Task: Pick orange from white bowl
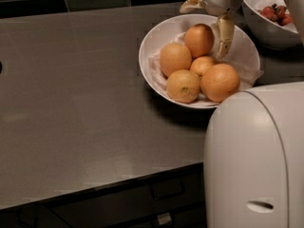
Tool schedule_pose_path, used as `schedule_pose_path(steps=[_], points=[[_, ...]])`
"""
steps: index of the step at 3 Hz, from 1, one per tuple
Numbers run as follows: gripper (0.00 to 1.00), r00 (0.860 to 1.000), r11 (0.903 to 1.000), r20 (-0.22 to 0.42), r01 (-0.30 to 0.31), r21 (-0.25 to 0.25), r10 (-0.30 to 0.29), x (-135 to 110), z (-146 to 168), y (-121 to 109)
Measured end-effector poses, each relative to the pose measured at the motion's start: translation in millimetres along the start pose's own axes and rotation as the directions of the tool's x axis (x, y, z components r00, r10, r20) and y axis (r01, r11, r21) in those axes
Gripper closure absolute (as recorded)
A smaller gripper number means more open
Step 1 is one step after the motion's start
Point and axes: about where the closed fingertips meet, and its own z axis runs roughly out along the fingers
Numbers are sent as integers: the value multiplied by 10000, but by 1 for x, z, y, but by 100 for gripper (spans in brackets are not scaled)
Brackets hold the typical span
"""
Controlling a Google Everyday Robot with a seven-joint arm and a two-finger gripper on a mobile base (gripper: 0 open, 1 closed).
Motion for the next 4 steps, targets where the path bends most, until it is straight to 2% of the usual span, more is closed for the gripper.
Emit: schedule_pose_path(steps=[2,3,4], points=[[35,9998,9996,-217,-31,-263,25,-5,2,5],[40,9997,9993,-213,-138,-350,131,-3,3,12],[38,9990,9991,-363,-265,-339,253,0,-3,19]])
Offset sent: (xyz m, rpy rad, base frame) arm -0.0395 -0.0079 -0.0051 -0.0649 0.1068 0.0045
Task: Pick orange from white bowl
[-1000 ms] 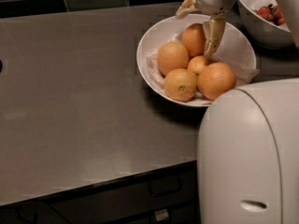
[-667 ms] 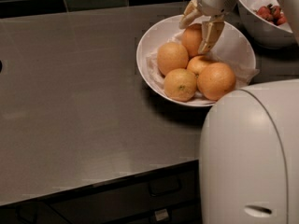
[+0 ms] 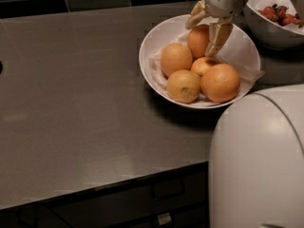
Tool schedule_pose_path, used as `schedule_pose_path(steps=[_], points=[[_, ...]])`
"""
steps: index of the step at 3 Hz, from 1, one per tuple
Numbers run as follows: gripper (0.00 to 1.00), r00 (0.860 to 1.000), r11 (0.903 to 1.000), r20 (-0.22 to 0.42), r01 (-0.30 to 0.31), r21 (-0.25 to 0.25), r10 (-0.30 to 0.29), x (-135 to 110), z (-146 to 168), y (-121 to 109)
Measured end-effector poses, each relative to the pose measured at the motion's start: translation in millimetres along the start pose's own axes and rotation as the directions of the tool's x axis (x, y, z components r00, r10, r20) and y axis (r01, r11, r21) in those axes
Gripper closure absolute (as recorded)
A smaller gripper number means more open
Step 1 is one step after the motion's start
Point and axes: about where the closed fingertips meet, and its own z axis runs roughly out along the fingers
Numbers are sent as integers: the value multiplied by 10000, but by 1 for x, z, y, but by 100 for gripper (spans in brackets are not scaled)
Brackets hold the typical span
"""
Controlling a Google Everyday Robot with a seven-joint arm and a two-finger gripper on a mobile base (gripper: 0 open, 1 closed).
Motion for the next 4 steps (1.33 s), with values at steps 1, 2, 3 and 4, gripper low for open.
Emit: schedule_pose_path(steps=[1,2,3,4], points=[[38,10000,10000,-31,-24,-7,24,1,-1,1],[39,9998,10000,-167,-92,-19,92,9,-2,4],[38,9995,10000,-314,-65,-12,64,19,-1,4],[38,9987,10000,-501,12,29,-11,30,3,3]])
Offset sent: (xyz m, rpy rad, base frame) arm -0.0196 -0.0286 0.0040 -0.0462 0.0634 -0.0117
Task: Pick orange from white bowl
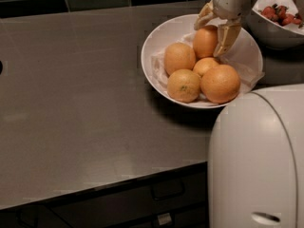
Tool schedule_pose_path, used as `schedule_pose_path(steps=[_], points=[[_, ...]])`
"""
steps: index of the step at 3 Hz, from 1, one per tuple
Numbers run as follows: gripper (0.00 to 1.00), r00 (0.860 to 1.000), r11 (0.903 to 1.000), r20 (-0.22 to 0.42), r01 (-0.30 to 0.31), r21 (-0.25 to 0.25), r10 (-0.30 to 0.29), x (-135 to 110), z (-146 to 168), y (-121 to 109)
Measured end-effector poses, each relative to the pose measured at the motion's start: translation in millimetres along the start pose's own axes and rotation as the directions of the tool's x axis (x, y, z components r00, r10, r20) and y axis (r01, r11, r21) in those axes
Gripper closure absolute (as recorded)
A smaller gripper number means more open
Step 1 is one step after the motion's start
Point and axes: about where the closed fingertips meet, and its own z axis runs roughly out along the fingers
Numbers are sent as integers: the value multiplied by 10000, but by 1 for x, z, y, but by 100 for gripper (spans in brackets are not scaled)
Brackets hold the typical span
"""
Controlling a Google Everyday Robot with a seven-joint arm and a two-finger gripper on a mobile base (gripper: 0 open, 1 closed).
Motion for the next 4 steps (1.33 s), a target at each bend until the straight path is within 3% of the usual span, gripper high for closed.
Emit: schedule_pose_path(steps=[4], points=[[37,9993,9996,-308,194,-214,-201,21,18,0]])
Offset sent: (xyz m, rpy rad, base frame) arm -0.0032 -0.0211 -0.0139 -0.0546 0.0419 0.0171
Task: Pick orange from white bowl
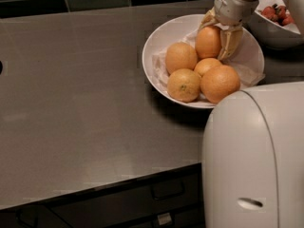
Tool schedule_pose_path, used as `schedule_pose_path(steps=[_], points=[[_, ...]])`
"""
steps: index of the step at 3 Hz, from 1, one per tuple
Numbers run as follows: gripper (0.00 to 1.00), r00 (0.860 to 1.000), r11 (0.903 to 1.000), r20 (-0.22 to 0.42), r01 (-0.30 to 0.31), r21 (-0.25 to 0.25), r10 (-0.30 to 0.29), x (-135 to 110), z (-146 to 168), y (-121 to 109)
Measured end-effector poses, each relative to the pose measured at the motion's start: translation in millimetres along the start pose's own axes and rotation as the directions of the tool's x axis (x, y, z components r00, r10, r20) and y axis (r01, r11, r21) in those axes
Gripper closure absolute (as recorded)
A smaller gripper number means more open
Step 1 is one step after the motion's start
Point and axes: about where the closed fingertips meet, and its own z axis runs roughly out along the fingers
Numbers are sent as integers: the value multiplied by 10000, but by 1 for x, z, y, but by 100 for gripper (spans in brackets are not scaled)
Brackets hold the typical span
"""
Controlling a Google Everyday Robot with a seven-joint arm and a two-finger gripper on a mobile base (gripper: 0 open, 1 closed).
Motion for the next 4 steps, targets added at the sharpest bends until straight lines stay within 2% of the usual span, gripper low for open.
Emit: schedule_pose_path(steps=[1,3,4], points=[[56,10000,10000,29,-2,-35,2,1,1,0],[99,10000,10000,29,-3,-32,3,1,1,0],[100,9995,9978,141,-304,584,297,0,-14,-3]])
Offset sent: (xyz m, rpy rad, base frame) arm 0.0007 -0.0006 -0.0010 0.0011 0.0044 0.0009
